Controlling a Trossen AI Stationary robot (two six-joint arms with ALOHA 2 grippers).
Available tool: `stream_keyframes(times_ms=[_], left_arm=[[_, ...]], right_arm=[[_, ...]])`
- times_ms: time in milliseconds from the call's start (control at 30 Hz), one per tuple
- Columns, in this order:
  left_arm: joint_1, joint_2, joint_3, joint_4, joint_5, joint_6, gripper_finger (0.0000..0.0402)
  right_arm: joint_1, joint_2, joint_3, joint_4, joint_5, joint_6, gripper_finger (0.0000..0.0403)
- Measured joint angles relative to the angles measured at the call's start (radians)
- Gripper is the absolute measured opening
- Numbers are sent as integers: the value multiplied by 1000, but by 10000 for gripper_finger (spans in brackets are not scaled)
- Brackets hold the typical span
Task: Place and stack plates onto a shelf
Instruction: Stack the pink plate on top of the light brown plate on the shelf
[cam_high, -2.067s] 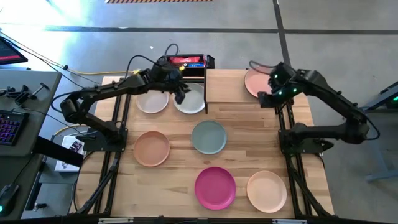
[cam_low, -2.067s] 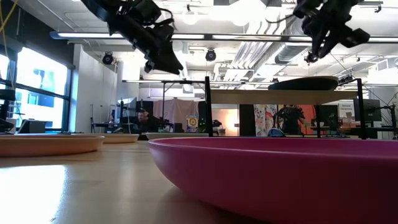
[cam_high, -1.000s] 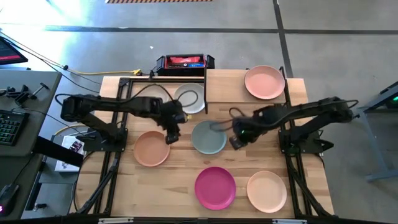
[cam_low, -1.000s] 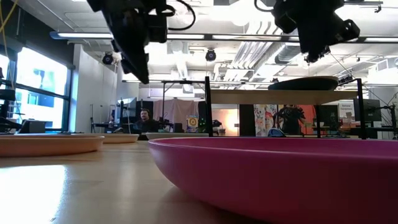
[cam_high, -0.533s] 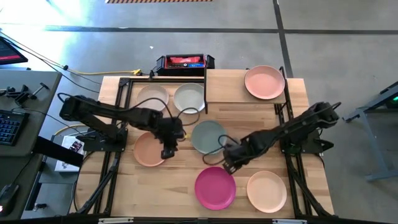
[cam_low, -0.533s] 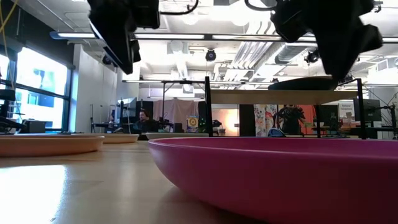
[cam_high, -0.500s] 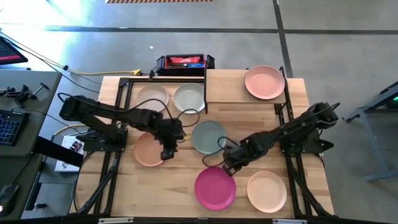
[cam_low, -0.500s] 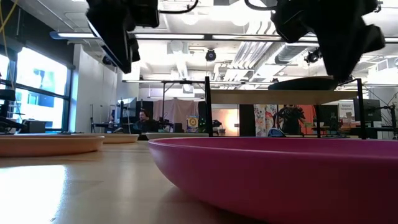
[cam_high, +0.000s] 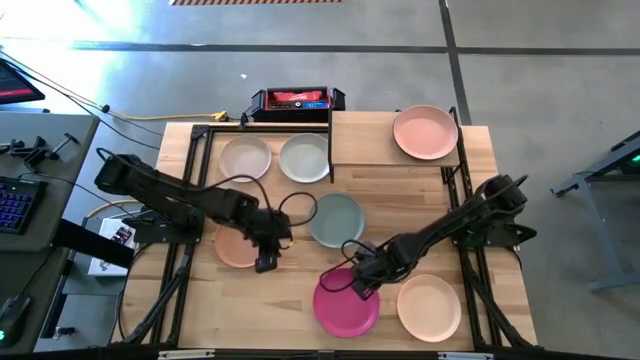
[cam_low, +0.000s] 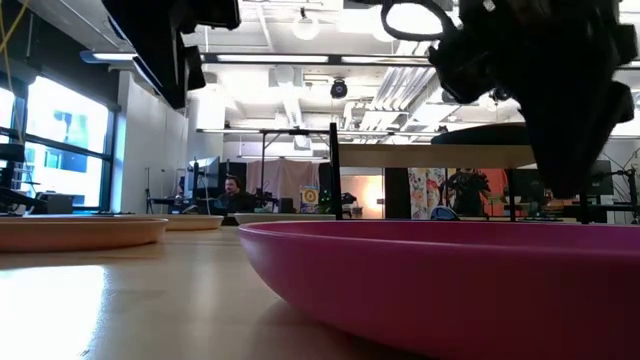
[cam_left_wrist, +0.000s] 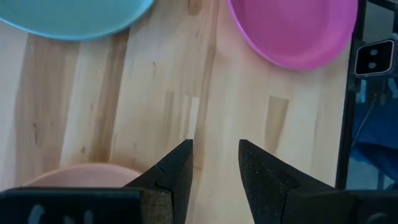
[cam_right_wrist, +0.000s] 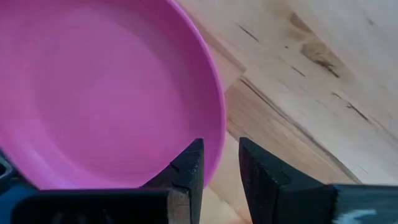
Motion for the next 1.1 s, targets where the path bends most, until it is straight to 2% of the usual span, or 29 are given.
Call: stream_keyframes(times_ms=[333,833,933,1033,1100], left_arm=[[-46,0,0,1,-60,-42,115],[-50,0,0,8,-96,-84,115],[-50,0,0,8,-101,-84,115],[-50,0,0,8,-103,-84,115],[-50,0,0,8,-103,-84,115]], right_arm=[[34,38,0,9,50,34,79],[47,100,-1,51,50,48,76],[47,100,-1,54,49,61,55],[47,100,-1,53,31,70,13],[47,100,-1,55,16,74,8]])
